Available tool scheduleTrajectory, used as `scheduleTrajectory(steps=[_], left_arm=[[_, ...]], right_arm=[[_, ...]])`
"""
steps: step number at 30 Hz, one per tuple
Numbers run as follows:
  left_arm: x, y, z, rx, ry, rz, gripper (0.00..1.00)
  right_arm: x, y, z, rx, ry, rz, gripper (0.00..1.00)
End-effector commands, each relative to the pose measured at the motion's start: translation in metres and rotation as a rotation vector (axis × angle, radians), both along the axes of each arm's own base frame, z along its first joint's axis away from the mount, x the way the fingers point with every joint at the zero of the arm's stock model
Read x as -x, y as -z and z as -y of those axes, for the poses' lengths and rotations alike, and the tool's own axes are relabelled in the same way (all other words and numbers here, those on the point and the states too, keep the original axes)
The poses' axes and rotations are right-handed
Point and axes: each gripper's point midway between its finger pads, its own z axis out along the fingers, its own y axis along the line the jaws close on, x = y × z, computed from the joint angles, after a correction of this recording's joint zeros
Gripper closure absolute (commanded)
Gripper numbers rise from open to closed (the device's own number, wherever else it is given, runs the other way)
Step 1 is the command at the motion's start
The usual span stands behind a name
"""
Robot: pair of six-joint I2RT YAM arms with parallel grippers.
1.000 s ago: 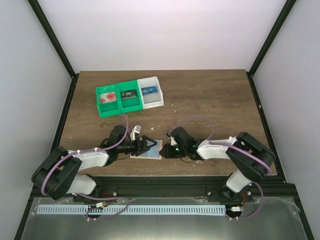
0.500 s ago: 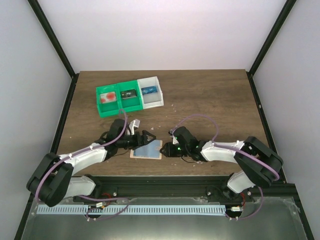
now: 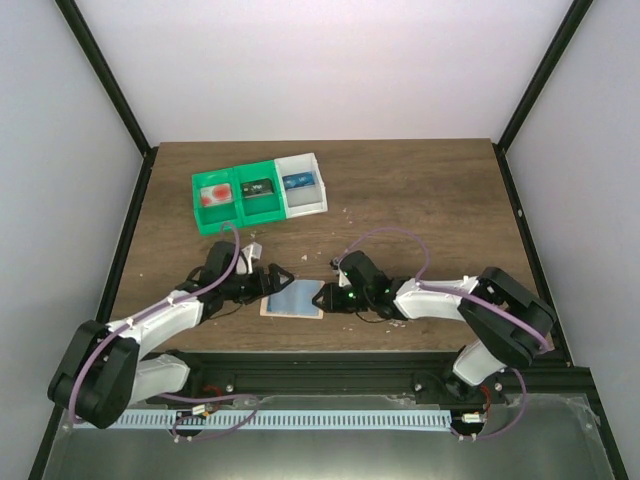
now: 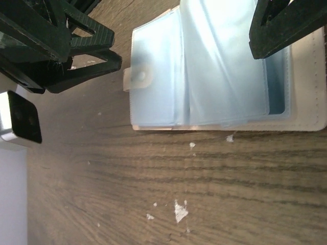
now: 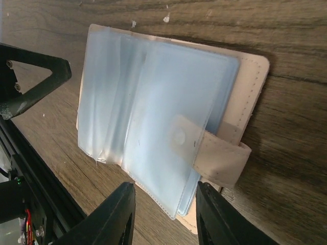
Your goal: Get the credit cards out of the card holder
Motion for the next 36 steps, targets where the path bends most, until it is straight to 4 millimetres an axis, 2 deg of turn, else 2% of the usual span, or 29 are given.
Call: scheduleTrajectory(steps=[1,12,21,27,36], left_arm=[[0.005,0.016,-0.004,-0.024,0.003,-0.026,0.03],[0.012,0.033,0.003,0.012,0.03,-0.086,0.04],[0.012,0.013,0.019,0.117,0.052,-0.079,0.05],[0.016,0.017,0.032,0.116,0.078,-0.099,0.05],[0.017,0.007,0.051,0.146,0.102,-0.091,0.05]], right_arm=[[-0.001,-0.005,-0.013,-0.019,-0.012,0.004,0.65],[0.0,0.002,-0.009,-0.001,-0.015,0.014,0.63],[-0.001,0.007,-0.002,0.017,0.007,0.031,0.63],[-0.002,0.012,0.003,0.039,0.019,0.041,0.63],[0.0,0.019,0.008,0.044,0.027,0.042,0.63]])
